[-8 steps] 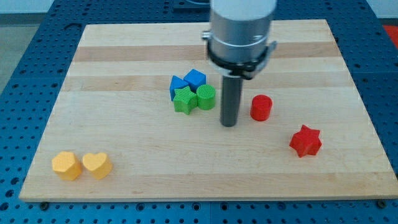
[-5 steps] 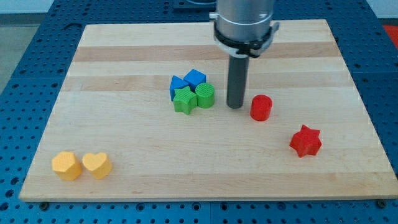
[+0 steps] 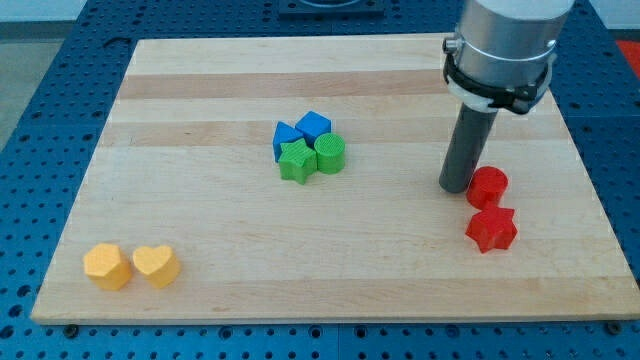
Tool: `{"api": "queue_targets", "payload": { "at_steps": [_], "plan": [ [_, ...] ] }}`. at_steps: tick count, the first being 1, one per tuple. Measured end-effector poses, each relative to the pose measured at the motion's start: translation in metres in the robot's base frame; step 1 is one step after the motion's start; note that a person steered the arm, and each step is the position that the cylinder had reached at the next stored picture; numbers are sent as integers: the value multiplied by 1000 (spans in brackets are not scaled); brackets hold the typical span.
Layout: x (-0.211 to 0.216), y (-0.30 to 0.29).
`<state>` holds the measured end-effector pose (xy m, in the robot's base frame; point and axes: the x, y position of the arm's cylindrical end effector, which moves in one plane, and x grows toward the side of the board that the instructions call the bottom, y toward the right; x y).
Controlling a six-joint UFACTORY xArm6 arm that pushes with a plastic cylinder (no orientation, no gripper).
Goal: Move red circle closer to the red star
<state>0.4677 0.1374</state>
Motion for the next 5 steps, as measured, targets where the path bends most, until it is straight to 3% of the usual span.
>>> {"api": "queue_targets", "payload": {
  "at_steps": [2, 5],
  "plan": [
    [-43, 12],
    [13, 16]
  ]
}}
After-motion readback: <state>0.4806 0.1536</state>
